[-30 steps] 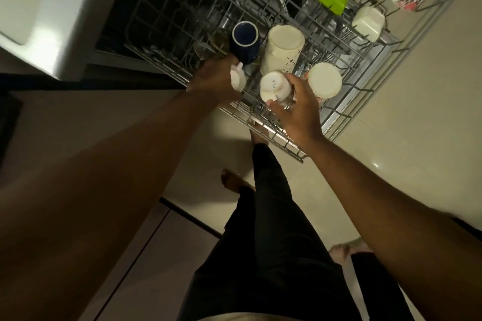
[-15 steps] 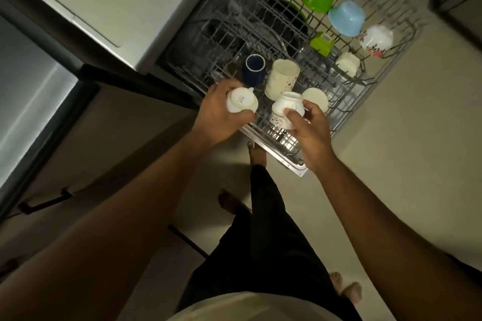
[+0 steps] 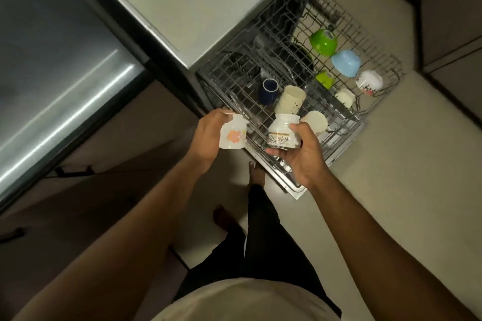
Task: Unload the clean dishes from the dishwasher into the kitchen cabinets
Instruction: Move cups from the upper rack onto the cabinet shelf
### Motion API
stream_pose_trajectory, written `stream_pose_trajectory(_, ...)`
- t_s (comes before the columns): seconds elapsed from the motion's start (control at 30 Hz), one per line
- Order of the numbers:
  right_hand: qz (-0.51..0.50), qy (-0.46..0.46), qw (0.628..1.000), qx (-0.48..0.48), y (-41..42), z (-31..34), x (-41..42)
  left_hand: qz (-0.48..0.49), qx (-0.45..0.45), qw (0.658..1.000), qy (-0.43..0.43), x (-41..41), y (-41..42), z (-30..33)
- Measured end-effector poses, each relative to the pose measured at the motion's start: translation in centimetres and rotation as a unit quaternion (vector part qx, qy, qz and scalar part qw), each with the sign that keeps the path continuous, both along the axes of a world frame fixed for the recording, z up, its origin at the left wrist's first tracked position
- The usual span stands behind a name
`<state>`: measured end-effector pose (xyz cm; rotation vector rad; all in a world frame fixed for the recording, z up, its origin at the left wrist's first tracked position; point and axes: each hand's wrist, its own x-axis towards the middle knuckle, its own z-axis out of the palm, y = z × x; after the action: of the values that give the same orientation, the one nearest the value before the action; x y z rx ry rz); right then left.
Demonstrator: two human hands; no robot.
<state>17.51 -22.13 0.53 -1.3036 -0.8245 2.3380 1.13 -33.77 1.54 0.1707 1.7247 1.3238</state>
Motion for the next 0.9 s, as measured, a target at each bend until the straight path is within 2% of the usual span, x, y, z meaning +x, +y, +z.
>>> stream_pose_trajectory(0.4,0.086,0.025,0.995,0.052,-7.1,5.9,-3.3,0.162,0.082,0.983,-0.004,-1.2,-8.7,5.4)
stream_pose_trajectory(0.9,0.187,0.107,0.97,0.113,-14.4,13.8,-8.7,0.264,0.18,0.946,0.052,-2.9,-19.8,12.8)
